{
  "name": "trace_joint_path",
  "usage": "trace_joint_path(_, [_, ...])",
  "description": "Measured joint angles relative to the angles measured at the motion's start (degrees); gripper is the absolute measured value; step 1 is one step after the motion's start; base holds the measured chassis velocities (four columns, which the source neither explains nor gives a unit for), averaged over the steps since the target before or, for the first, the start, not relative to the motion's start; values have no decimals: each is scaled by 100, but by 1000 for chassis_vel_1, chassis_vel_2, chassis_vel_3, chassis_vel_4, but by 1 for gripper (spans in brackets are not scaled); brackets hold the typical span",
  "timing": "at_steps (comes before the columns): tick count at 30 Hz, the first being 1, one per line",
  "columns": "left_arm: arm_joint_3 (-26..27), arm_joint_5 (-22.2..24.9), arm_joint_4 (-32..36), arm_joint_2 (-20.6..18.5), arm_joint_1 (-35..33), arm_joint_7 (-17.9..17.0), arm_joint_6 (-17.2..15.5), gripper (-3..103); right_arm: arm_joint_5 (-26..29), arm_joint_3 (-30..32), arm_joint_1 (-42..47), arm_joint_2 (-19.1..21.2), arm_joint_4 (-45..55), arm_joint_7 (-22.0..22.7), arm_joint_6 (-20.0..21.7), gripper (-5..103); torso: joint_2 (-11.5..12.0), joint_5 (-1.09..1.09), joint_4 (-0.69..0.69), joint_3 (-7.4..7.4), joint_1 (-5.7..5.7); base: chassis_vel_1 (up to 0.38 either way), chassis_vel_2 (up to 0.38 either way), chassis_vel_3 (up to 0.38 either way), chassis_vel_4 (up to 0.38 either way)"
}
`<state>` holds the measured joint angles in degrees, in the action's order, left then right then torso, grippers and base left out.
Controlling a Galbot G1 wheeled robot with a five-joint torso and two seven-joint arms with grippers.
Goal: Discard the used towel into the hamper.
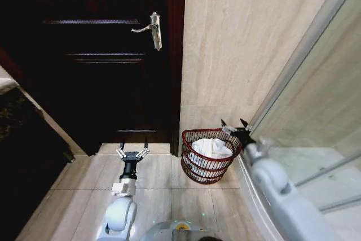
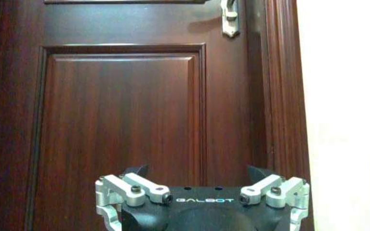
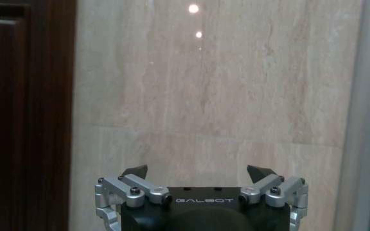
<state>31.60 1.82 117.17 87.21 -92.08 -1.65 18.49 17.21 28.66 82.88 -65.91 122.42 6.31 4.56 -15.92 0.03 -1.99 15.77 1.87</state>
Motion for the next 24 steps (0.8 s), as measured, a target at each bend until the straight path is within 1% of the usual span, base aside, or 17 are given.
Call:
trace_joint_path(1, [0,0,0,0,0,0,0,100,0,0,0,0,0,0,0,100,0,0,0,0,0,0,0,0,0])
trace_joint_path(2, [2,33,28,-14,-6,36,-39,100,-183,99,300,-264,84,-80,-159,100,0,-7,-1,0,0,0,0,0,0])
trace_joint_path(4, [8,105,65,-36,-19,90,-84,100,-502,313,707,-629,162,-337,-330,100,0,-3,-1,0,0,0,0,0,0])
trace_joint_path(5, [9,157,90,-53,-34,132,-106,100,-693,426,855,-790,175,-416,-452,100,0,-5,0,0,0,0,0,0,0])
trace_joint_path(6, [9,223,115,-72,-53,171,-130,100,-863,518,967,-941,175,-446,-593,100,0,-6,0,0,0,0,0,0,0])
trace_joint_path(7, [9,223,115,-72,-53,171,-130,100,-863,518,967,-941,175,-446,-593,100,0,-6,0,0,0,0,0,0,0])
trace_joint_path(8, [9,298,144,-92,-72,213,-166,100,-980,583,1046,-1068,169,-447,-738,100,0,-4,0,0,0,0,0,0,0])
trace_joint_path(11, [5,577,266,-177,-167,435,-337,100,-1238,733,1204,-1421,124,-418,-988,100,0,-4,-2,1,0,0,0,0,0])
trace_joint_path(12, [5,577,266,-177,-167,435,-337,100,-1238,733,1204,-1421,124,-418,-988,100,0,-4,-2,1,0,0,0,0,0])
trace_joint_path(16, [-6,707,301,-311,-174,547,-405,100,-1301,754,1357,-1669,119,-394,-1083,100,0,-2,-2,2,1,59,-61,-61,63])
trace_joint_path(20, [-4,719,301,-348,-160,571,-405,100,-1317,753,1412,-1728,118,-390,-1115,100,0,-4,-1,2,1,122,-136,-158,141])
trace_joint_path(24, [2,714,277,-363,-179,706,-371,100,-1369,712,1567,-1823,89,-371,-1263,100,0,-4,-2,1,1,210,-186,-197,200])
